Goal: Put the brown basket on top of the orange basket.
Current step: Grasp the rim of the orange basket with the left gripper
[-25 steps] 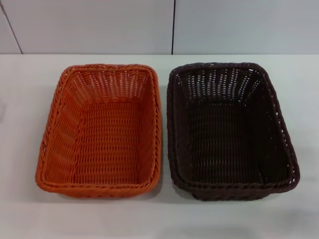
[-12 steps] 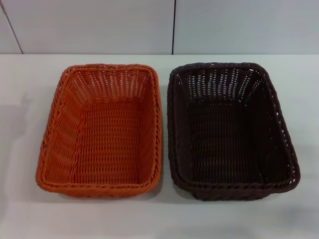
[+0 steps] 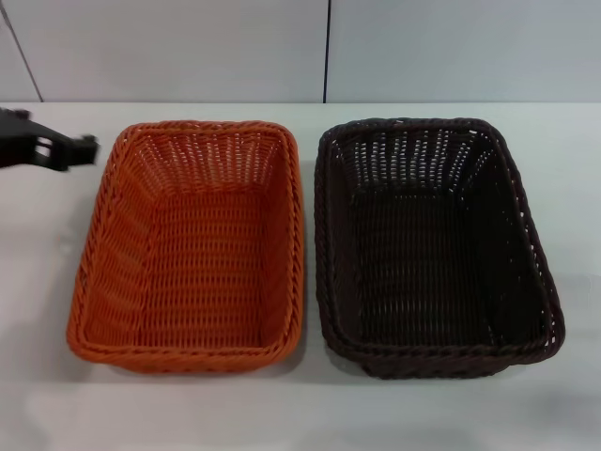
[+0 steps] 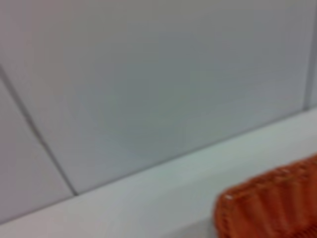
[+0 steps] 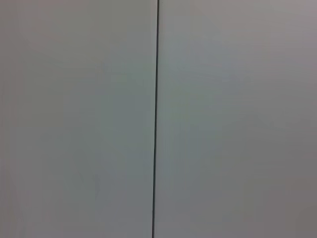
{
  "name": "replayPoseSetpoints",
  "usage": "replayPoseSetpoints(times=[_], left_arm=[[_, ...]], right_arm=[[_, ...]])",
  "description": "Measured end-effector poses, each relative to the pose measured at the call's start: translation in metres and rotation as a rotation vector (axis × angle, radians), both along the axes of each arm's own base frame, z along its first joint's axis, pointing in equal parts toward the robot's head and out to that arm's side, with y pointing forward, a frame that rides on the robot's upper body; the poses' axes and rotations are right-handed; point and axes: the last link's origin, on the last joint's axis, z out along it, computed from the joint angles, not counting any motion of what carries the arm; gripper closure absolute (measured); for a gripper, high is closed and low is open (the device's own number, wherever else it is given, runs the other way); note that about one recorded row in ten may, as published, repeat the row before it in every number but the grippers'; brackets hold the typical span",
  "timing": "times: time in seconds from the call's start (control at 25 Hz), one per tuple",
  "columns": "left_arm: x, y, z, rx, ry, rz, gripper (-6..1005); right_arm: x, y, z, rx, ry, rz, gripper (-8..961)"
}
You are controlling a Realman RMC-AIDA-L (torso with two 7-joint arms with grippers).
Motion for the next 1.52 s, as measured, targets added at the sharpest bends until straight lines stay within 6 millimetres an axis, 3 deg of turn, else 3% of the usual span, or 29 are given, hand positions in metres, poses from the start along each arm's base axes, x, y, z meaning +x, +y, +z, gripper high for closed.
replayPoseSetpoints(times=[0.16, 0.32, 0.48, 1.12, 1.52], left_arm=[[0.001, -0.001, -0.010, -0.038, 0.002, 0.005, 212], [-0.014, 0.002, -0.036, -0.117, 0.003, 0.073, 213], [-0.026, 0.007, -0.044, -0.140, 0.000, 0.123, 214], [-0.042, 0.018, -0.068, -0.227, 0.019, 0.207, 244], [-0.041, 0.022, -0.066, -0.258, 0.060, 0.191, 290]], right_arm=[[0.002, -0.003, 0.001, 0.005, -0.006, -0.005, 259], [0.003, -0.004, 0.001, 0.003, -0.010, -0.009, 259], [0.004, -0.003, 0.001, 0.002, -0.015, -0.009, 259], [0.005, -0.002, 0.002, -0.002, -0.020, -0.012, 260], [0.006, -0.004, 0.002, 0.000, -0.021, -0.015, 260]])
